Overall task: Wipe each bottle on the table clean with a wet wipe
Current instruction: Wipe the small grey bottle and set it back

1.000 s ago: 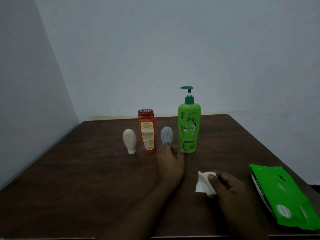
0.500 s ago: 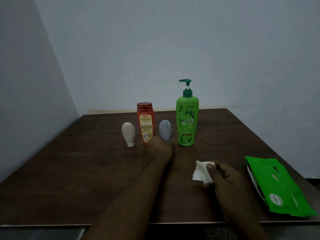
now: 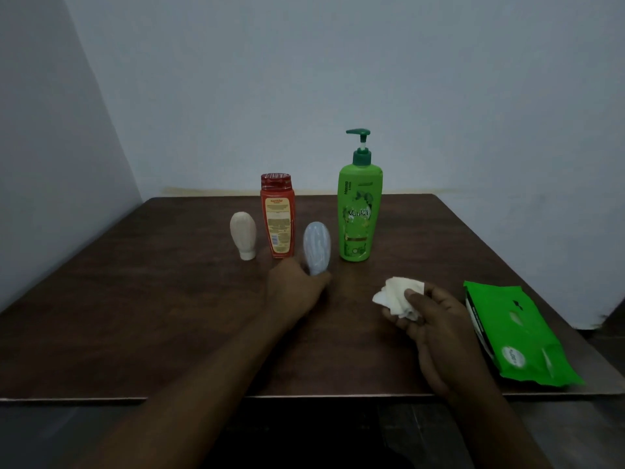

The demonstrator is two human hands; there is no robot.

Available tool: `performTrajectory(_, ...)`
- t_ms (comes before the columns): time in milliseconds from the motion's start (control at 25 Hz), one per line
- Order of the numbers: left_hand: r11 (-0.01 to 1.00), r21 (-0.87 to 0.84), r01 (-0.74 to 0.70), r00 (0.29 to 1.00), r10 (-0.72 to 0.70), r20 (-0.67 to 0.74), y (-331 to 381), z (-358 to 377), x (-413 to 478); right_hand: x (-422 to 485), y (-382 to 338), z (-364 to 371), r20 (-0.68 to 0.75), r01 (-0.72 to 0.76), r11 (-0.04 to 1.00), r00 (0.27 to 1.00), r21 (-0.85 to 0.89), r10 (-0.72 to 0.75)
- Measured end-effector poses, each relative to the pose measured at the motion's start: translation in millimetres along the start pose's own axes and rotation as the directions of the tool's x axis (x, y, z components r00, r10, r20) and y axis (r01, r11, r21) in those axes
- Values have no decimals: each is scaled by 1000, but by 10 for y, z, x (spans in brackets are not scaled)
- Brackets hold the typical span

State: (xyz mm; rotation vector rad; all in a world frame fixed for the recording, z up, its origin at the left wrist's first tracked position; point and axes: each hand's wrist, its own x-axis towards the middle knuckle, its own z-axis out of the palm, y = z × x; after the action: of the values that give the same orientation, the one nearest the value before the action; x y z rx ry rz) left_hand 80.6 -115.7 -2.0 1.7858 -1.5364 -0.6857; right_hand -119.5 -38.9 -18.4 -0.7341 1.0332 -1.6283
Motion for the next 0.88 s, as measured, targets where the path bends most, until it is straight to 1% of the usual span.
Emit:
performTrajectory(80, 981, 172, -88, 996, 83, 32, -93, -229, -331, 1, 10, -4, 24, 14, 999, 1000, -29, -13)
performTrajectory(160, 948, 275, -162, 987, 157, 42, -219, -436, -623, -16, 37, -3, 48, 49, 995, 998, -91, -45)
performTrajectory(240, 933, 293, -208, 977, 214, 14, -363, -578, -849, -37, 51, 2, 69, 101, 979, 994, -179, -90)
performTrajectory(280, 926, 291, -239, 968, 253, -10, -447, -615, -925, -54, 58, 7, 87, 143, 959, 988, -245, -125)
performTrajectory(320, 917, 290, -274, 955, 296, -33, -530, -631, -989, -78, 62, 10, 119, 208, 913, 977, -351, -176)
performTrajectory(360, 903, 294, -313, 938, 343, -56, -616, -629, -1042, -105, 65, 15, 171, 285, 828, 958, -483, -231)
performTrajectory(440, 873, 304, -380, 898, 427, -103, -772, -589, -1143, -212, 66, 67, 276, 417, 569, 906, -709, -320)
performTrajectory(520, 853, 285, -437, 859, 490, -148, -888, -535, -1216, -338, 56, 156, 339, 472, 299, 851, -829, -401)
performTrajectory(600, 847, 251, -469, 838, 516, -176, -991, -501, -1248, -373, 124, 263, 441, 520, 58, 773, -852, -457)
performTrajectory(640, 847, 231, -479, 832, 522, -190, -1032, -492, -1250, -349, 212, 329, 484, 544, -1, 745, -839, -459)
performTrajectory(720, 845, 206, -494, 821, 531, -210, -1073, -495, -1226, -333, 339, 495, 546, 596, -42, 702, -802, -457)
performTrajectory(760, 842, 205, -500, 818, 536, -208, -1080, -502, -1219, -327, 428, 570, 579, 621, -78, 669, -780, -466)
performTrajectory(800, 838, 203, -506, 816, 542, -202, -1086, -506, -1215, -360, 500, 648, 615, 641, -116, 646, -759, -451)
performTrajectory(840, 834, 194, -517, 813, 549, -195, -1095, -504, -1215, -406, 568, 691, 664, 670, -152, 629, -727, -405)
performTrajectory(880, 828, 180, -532, 806, 560, -192, -1100, -502, -1220, -473, 617, 729, 718, 709, -184, 597, -681, -358)
